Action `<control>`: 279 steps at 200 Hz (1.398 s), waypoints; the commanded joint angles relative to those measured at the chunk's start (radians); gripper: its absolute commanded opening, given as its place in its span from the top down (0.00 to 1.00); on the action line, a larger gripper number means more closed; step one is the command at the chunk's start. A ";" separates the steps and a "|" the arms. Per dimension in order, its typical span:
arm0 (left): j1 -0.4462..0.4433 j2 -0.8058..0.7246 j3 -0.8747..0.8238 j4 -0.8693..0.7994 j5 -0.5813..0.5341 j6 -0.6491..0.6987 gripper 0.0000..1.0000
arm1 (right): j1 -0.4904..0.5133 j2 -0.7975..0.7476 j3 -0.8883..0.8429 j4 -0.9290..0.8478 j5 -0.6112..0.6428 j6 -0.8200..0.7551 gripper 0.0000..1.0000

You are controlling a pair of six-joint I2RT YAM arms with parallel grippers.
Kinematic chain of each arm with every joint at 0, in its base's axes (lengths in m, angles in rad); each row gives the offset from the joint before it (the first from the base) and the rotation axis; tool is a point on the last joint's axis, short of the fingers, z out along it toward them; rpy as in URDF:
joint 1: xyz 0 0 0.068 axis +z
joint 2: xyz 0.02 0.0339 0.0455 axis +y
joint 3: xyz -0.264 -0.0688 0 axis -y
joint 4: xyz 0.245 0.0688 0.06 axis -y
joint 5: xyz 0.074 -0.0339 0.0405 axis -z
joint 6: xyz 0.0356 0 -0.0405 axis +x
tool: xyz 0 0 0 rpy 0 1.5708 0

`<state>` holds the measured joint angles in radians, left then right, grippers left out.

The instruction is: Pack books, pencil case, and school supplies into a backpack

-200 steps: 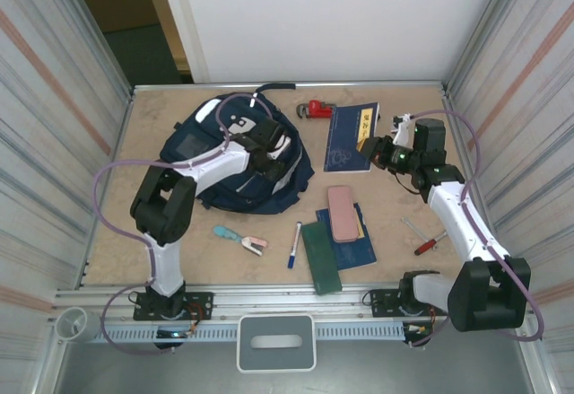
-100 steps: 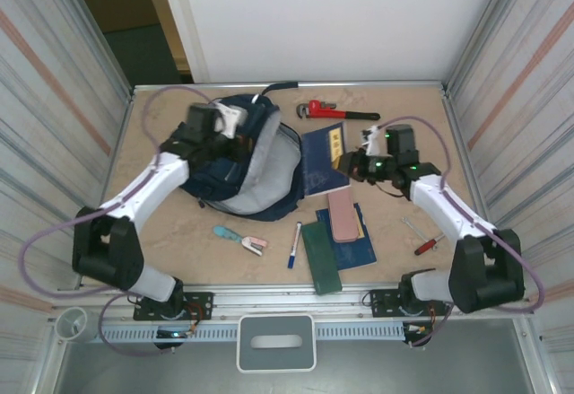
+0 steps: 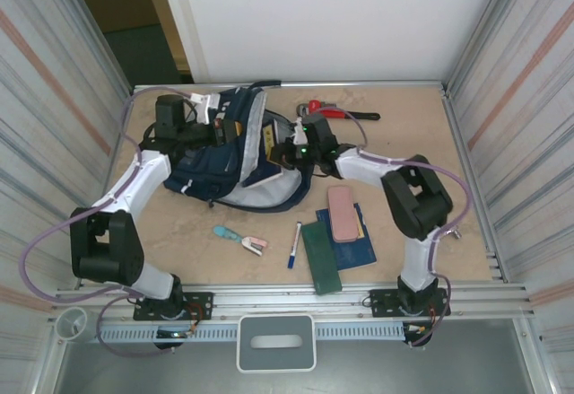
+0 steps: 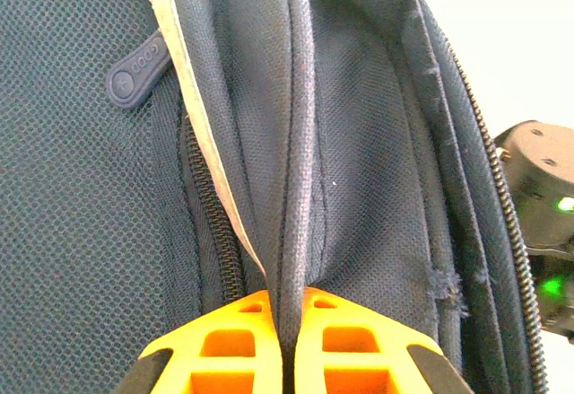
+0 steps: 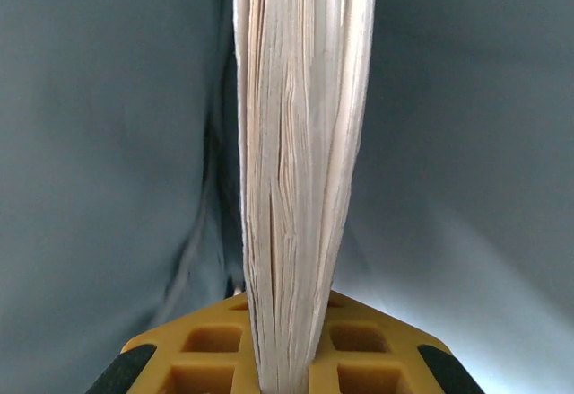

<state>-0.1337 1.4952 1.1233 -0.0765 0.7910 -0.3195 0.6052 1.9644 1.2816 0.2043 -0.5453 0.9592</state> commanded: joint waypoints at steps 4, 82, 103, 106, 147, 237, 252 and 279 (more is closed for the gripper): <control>0.002 -0.004 0.048 0.116 0.105 -0.028 1.00 | 0.028 0.117 0.119 0.159 0.102 0.106 0.99; 0.026 0.019 0.058 0.153 0.100 -0.102 1.00 | 0.127 0.355 0.360 0.214 0.188 0.221 0.58; 0.043 0.032 0.049 0.190 0.104 -0.138 1.00 | 0.093 0.241 0.236 0.215 0.173 0.144 0.48; 0.043 0.035 0.049 0.190 0.102 -0.140 1.00 | 0.089 0.223 0.219 0.213 0.169 0.134 0.48; 0.044 0.081 0.059 0.137 0.038 -0.088 1.00 | 0.009 -0.064 -0.041 0.183 0.027 0.048 0.44; -0.085 0.146 0.086 -0.083 -0.346 0.098 0.64 | -0.022 -0.731 -0.414 -0.883 0.721 -0.428 0.00; -0.089 0.126 0.048 -0.049 -0.358 0.079 0.62 | 0.013 -0.751 -0.466 -0.891 0.721 -0.395 0.00; -0.094 0.102 0.008 -0.026 -0.349 0.066 0.60 | 0.061 -0.692 -0.508 -0.834 0.710 -0.351 0.00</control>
<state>-0.2264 1.6478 1.1664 -0.1249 0.4816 -0.2642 0.6312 1.2289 0.7967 -0.5724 0.0994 0.5972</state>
